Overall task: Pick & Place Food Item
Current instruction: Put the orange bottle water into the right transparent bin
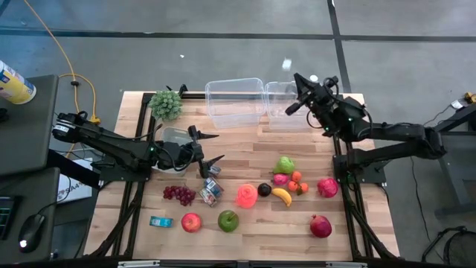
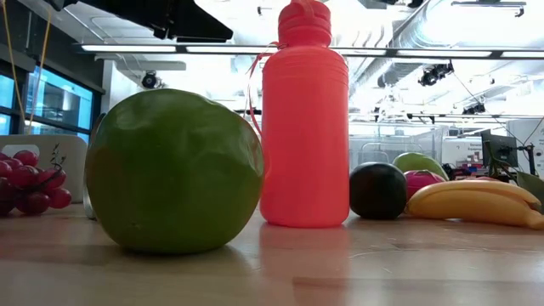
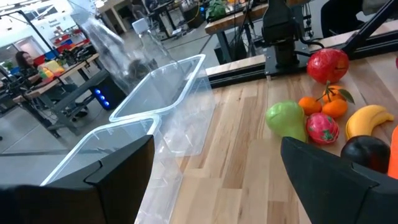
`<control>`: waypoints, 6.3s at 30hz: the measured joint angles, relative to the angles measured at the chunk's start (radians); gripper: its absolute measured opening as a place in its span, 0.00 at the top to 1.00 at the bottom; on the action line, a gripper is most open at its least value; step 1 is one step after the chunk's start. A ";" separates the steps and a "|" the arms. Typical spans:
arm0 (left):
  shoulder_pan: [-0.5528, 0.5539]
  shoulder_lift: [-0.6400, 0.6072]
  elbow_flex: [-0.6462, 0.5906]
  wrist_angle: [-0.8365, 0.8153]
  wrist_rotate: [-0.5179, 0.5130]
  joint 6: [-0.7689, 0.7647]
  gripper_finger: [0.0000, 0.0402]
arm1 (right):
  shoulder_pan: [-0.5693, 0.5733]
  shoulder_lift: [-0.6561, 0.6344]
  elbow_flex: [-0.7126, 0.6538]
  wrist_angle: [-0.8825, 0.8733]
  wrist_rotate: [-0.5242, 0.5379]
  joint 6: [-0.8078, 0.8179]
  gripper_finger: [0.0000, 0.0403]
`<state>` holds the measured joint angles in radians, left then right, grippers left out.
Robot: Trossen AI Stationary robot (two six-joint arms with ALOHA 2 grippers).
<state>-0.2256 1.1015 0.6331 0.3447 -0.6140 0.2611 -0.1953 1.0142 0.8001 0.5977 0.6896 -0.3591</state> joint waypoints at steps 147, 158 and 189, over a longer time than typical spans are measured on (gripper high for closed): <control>-0.008 0.000 -0.002 -0.214 0.015 -0.288 0.15 | 0.575 0.512 0.000 -0.131 -0.365 0.291 0.94; -0.008 0.000 -0.002 -0.214 0.015 -0.260 0.15 | 0.620 0.306 -0.001 -0.283 -0.176 0.184 0.94; 0.077 0.000 -0.003 -0.214 0.014 -0.249 0.15 | 0.224 -0.148 0.000 -0.684 0.315 0.124 0.94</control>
<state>-0.1486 1.1015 0.6304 0.1310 -0.5995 0.0116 0.0283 0.8664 0.8001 -0.0860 1.0043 -0.2348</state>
